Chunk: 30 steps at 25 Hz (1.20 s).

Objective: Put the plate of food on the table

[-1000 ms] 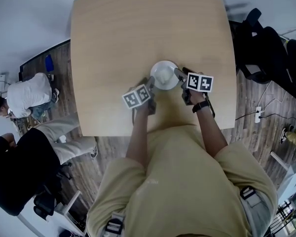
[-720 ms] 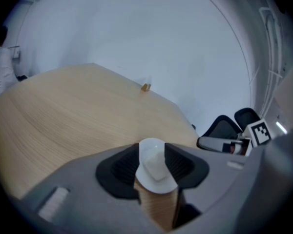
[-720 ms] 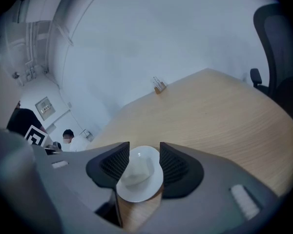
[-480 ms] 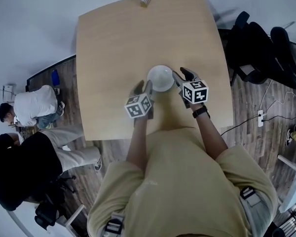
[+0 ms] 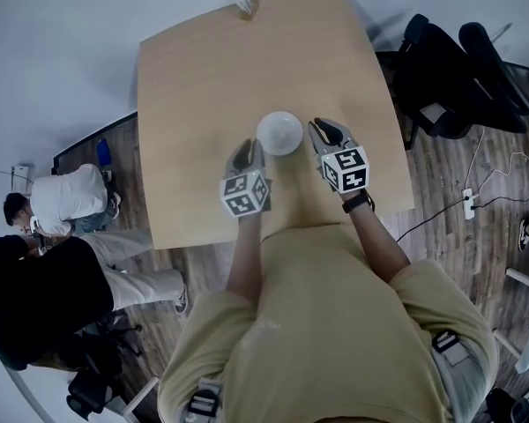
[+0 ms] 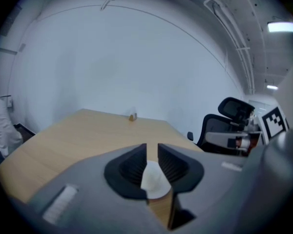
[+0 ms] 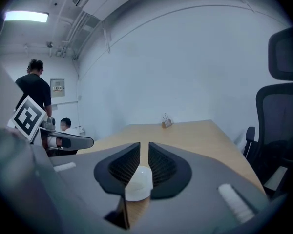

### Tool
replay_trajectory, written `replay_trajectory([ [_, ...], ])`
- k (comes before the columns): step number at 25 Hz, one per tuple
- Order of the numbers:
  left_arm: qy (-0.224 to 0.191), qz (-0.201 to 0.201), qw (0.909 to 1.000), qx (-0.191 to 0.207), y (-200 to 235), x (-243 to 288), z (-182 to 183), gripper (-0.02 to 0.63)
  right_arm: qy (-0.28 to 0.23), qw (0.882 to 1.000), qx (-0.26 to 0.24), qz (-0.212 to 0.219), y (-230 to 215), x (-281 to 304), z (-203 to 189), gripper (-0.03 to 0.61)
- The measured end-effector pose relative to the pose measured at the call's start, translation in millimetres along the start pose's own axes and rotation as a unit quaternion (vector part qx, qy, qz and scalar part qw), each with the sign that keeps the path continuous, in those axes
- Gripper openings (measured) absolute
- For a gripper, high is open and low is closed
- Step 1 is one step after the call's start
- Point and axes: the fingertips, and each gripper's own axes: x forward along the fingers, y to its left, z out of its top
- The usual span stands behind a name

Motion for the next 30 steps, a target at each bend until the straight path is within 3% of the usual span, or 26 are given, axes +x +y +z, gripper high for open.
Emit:
replay_trajectory([
  [8,-0.042,0.014,0.9983,0.039,-20.2,-36.3,7.6,0.02,-0.049,0.998,-0.038,-0.024,18.6,-46.2,17.9,0.02],
  [22,-0.116,0.039,0.9866,0.108,-54.6,-100.3,21.5,0.002,-0.094,0.992,-0.054,-0.065,22.7,-119.0,22.7,0.005],
  [30,-0.131,0.03,0.9845,0.113,-77.2,-116.6,15.8,0.002,-0.102,0.99,-0.069,-0.07,26.2,-146.7,23.3,0.005],
])
